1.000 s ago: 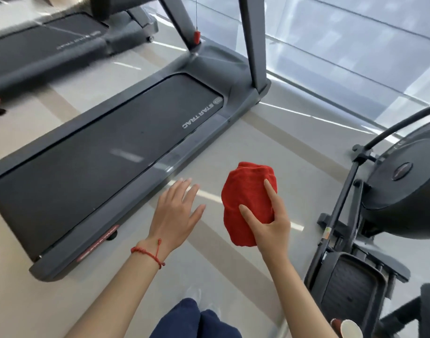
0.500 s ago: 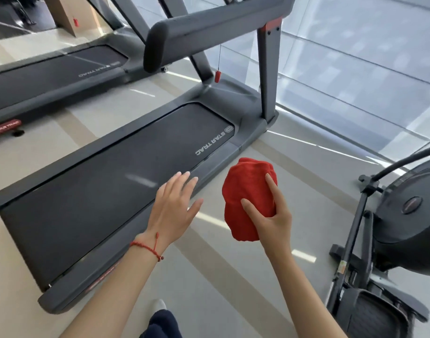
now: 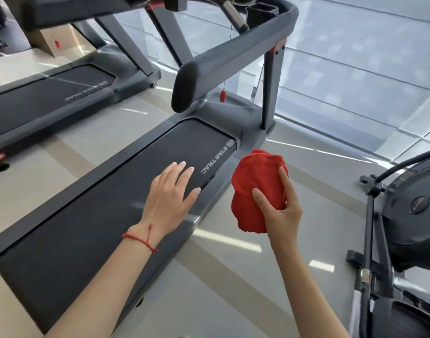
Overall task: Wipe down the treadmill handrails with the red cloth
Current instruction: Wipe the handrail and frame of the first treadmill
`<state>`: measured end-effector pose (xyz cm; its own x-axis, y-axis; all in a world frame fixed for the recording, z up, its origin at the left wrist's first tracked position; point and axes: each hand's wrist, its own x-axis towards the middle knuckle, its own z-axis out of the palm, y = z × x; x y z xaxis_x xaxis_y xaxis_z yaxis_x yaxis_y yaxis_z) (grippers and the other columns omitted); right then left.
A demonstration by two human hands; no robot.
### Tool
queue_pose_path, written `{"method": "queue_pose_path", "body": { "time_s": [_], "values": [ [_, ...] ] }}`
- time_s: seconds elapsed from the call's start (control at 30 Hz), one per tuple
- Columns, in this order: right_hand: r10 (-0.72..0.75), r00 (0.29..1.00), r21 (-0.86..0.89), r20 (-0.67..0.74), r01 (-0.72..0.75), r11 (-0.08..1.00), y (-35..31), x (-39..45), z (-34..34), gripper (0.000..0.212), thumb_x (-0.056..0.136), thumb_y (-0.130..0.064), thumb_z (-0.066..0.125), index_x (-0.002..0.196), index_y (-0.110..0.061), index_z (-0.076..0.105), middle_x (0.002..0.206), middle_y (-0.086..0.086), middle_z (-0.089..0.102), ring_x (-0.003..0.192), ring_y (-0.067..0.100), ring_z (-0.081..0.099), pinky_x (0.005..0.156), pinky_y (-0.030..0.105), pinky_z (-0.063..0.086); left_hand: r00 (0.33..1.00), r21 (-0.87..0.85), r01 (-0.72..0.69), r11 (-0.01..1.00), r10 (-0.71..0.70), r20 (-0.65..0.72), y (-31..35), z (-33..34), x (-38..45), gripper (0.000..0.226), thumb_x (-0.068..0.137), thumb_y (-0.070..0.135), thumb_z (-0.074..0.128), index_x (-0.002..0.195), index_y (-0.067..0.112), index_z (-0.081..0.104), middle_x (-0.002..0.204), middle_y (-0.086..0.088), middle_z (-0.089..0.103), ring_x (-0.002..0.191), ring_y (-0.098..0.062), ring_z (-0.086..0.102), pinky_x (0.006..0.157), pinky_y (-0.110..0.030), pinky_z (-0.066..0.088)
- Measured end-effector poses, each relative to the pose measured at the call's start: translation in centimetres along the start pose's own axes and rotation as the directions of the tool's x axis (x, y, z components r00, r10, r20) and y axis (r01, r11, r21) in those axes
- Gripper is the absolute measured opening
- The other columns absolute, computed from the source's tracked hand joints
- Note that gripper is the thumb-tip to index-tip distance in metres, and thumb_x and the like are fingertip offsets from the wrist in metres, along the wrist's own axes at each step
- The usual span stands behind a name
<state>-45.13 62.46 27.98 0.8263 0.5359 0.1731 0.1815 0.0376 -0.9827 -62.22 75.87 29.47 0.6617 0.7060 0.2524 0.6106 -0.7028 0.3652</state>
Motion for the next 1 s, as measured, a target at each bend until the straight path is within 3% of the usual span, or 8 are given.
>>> {"method": "queue_pose_path", "body": {
  "time_s": [0.1, 0.23, 0.5, 0.73, 1.0],
  "values": [
    [-0.032, 0.999, 0.011, 0.002, 0.032, 0.999, -0.8, 1.6, 1.9, 0.065, 0.069, -0.022, 0.079, 0.119, -0.052, 0.049, 0.116, -0.026, 0.054, 0.099, -0.010, 0.056, 0.080, 0.013, 0.049, 1.000, -0.006, -0.012, 1.000, 0.012, -0.013, -1.5, -0.9, 2.4, 0.047, 0.093, 0.028, 0.050, 0.133, 0.005, 0.043, 0.141, -0.016, 0.040, 0.134, -0.030, 0.029, 0.104, -0.047, 0.029],
    [-0.058, 0.998, 0.023, 0.013, 0.057, 0.998, -1.8, 4.5, 3.9, 0.064, 0.065, -0.028, 0.078, 0.117, -0.053, 0.050, 0.113, -0.027, 0.056, 0.098, -0.009, 0.056, 0.075, 0.009, 0.047, 0.998, -0.002, -0.030, 1.000, 0.030, -0.062, -2.9, -2.1, 6.0, 0.046, 0.092, 0.025, 0.053, 0.131, 0.003, 0.045, 0.139, -0.020, 0.043, 0.132, -0.033, 0.032, 0.102, -0.050, 0.031],
    [-0.156, 0.986, 0.089, 0.059, 0.151, 0.985, -3.8, 12.2, 8.1, 0.064, 0.066, -0.026, 0.077, 0.122, -0.044, 0.052, 0.109, -0.026, 0.059, 0.095, -0.009, 0.059, 0.069, 0.007, 0.047, 0.984, 0.010, -0.047, 0.999, 0.048, -0.171, -4.0, -3.8, 12.8, 0.044, 0.090, 0.021, 0.057, 0.128, 0.000, 0.047, 0.133, -0.024, 0.047, 0.126, -0.039, 0.039, 0.098, -0.055, 0.035],
    [-0.233, 0.966, 0.115, 0.112, 0.220, 0.969, -6.0, 19.1, 11.0, 0.062, 0.068, -0.024, 0.076, 0.121, -0.045, 0.052, 0.117, -0.019, 0.057, 0.100, -0.004, 0.059, 0.073, 0.012, 0.049, 0.969, 0.027, -0.053, 0.998, 0.058, -0.239, -3.6, -4.8, 19.2, 0.056, 0.089, 0.038, 0.034, 0.128, 0.000, 0.048, 0.131, -0.023, 0.049, 0.124, -0.039, 0.041, 0.097, -0.052, 0.037],
    [-0.325, 0.937, 0.103, 0.130, 0.313, 0.944, -8.0, 23.9, 14.7, 0.063, 0.071, -0.020, 0.075, 0.128, -0.029, 0.050, 0.117, -0.015, 0.056, 0.099, -0.006, 0.057, 0.073, 0.010, 0.048, 0.954, 0.060, -0.138, 0.989, 0.149, -0.259, -4.9, -4.5, 23.7, 0.053, 0.091, 0.035, 0.036, 0.126, -0.003, 0.048, 0.129, -0.024, 0.051, 0.123, -0.040, 0.044, 0.097, -0.053, 0.039]
  ]
}}
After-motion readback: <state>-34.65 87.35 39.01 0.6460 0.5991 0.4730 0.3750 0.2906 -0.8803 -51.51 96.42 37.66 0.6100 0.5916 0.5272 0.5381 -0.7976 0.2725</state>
